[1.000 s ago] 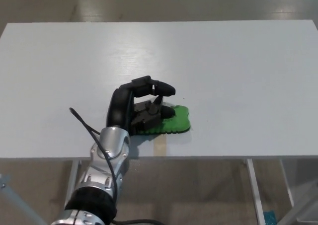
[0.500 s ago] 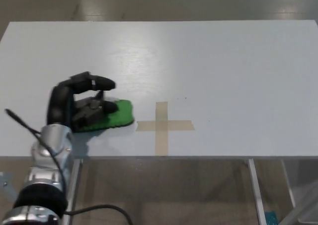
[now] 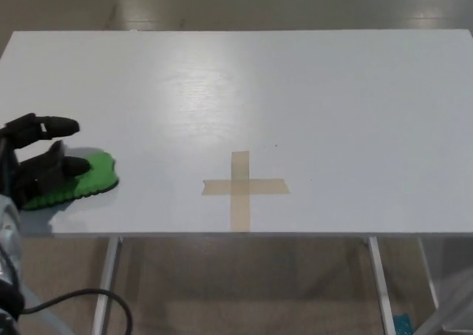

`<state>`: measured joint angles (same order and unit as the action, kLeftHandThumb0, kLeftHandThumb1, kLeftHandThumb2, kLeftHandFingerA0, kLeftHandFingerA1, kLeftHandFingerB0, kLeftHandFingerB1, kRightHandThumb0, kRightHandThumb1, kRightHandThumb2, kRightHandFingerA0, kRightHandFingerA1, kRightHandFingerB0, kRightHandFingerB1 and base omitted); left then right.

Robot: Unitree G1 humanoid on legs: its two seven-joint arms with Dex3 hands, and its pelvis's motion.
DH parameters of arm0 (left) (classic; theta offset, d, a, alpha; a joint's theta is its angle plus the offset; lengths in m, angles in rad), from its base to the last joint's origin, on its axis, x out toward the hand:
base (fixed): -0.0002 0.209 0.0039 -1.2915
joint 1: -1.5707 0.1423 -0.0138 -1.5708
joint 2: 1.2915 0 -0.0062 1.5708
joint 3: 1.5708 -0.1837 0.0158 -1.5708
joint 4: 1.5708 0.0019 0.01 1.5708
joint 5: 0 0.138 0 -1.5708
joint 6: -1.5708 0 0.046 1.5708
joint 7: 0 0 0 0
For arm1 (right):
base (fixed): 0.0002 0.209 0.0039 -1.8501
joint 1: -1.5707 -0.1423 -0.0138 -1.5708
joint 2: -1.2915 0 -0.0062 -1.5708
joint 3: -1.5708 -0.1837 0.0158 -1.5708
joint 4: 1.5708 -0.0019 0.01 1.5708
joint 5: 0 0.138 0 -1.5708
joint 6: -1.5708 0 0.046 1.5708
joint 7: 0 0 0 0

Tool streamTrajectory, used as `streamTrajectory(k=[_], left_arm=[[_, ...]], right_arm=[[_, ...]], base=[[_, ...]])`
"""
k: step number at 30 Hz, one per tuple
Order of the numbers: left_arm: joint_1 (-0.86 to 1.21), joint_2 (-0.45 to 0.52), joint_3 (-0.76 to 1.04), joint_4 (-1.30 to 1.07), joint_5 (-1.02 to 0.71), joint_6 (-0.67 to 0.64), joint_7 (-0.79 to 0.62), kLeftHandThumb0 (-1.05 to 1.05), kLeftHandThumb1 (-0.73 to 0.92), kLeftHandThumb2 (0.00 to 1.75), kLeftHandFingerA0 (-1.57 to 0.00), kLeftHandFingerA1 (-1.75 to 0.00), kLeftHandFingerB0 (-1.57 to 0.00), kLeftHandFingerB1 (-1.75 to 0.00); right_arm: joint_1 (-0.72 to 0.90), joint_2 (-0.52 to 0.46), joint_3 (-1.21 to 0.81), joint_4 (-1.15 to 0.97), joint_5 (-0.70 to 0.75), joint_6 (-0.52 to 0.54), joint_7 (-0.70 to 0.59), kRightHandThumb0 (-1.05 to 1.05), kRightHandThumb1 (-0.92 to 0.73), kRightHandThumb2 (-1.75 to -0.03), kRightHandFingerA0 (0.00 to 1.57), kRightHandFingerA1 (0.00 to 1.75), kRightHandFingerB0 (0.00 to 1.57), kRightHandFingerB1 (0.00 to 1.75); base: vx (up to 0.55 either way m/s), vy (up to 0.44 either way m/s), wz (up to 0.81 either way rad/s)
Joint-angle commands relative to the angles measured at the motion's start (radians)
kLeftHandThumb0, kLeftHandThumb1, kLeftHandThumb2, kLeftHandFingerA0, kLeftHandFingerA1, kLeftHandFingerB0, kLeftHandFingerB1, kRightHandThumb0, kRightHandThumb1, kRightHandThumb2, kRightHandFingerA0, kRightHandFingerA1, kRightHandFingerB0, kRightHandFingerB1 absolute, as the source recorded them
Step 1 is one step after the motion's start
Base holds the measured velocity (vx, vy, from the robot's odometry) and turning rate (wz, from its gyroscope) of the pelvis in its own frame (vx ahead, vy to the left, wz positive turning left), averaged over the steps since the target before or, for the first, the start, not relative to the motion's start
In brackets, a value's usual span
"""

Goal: Use the left hand to press on the green eraser and wipe the desk from center to the left and then back to center.

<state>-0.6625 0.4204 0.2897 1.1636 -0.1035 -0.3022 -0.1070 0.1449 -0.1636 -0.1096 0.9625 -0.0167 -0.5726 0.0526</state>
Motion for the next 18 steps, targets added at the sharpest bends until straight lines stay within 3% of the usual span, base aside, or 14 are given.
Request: streamTrajectory(k=[1,14,15,18], left_arm=[[0.045,0.030,0.022,0.077,-0.017,0.048,-0.028,-0.11,0.80,0.70,-1.09,-0.63,-0.98,-0.86],[0.039,0.007,-0.004,0.087,-0.006,0.029,-0.027,-0.05,0.85,0.67,-1.08,-0.63,-0.93,-0.85],[0.038,-0.019,-0.026,0.077,0.009,0.018,-0.014,-0.11,0.77,0.73,-1.07,-0.66,-0.97,-0.88],[0.039,-0.047,-0.056,0.064,0.030,0.006,0.007,-0.13,0.75,0.75,-1.08,-0.67,-0.99,-0.88]], right_arm=[[0.016,0.008,-0.009,0.000,0.019,0.023,0.011,-0.44,-0.76,-0.63,0.62,0.52,0.67,0.42],[0.004,0.010,-0.013,0.014,0.016,0.034,0.008,-0.44,-0.76,-0.63,0.62,0.53,0.67,0.42],[-0.001,0.010,-0.014,0.011,0.018,0.040,0.009,-0.44,-0.75,-0.63,0.62,0.53,0.67,0.42],[0.000,0.007,-0.012,0.005,0.013,0.043,0.009,-0.44,-0.75,-0.63,0.62,0.53,0.66,0.42]], base=[[0.00,0.000,0.00],[0.00,0.000,0.00],[0.00,0.000,0.00],[0.00,0.000,0.00]])
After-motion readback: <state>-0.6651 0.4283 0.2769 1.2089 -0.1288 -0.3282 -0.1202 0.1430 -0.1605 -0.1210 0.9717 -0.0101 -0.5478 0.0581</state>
